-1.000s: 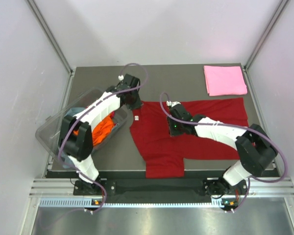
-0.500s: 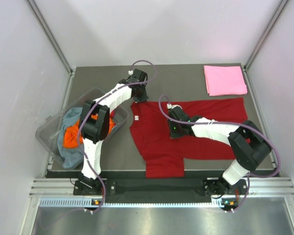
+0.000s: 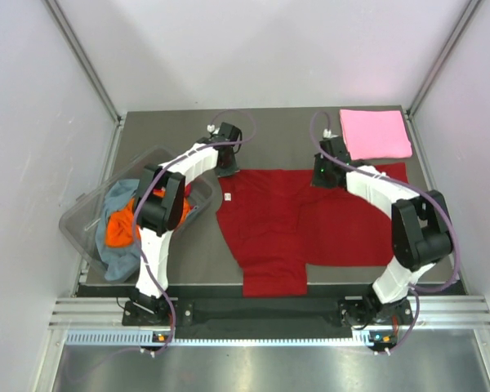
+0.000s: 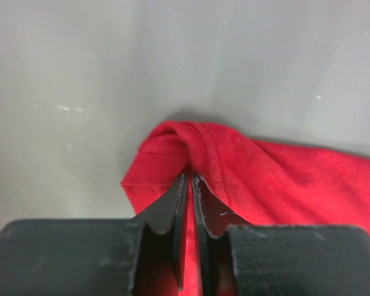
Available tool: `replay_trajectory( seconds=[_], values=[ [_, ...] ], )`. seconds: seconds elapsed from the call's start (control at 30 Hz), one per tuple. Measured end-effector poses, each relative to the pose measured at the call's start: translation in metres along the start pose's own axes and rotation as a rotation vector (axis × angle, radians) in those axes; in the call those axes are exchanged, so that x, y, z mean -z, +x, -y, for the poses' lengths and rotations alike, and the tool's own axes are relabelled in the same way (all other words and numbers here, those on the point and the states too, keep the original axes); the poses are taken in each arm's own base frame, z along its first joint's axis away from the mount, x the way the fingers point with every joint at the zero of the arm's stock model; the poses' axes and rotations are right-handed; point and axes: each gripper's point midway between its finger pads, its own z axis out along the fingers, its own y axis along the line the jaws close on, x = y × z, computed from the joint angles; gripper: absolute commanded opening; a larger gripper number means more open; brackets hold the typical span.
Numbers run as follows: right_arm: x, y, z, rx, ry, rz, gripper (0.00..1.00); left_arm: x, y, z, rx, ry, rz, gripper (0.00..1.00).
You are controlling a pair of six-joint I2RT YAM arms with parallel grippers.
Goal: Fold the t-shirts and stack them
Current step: Fold the tshirt
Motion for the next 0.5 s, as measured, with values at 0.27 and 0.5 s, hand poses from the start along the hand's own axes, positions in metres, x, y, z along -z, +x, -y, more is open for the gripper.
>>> replay_trajectory(
  seconds=[0.27, 0.5],
  values=[
    [-0.033, -0.02, 0.056, -0.109, 0.108, -0.014, 0.19, -0.002, -0.002, -0.009, 0.0, -0.048, 0.007, 0.19],
    [-0.035, -0.025, 0.069, -0.137, 0.113, -0.009, 0.2, 0.024, -0.021, 0.001, 0.019, 0.027, 0.044, 0.29]
  ],
)
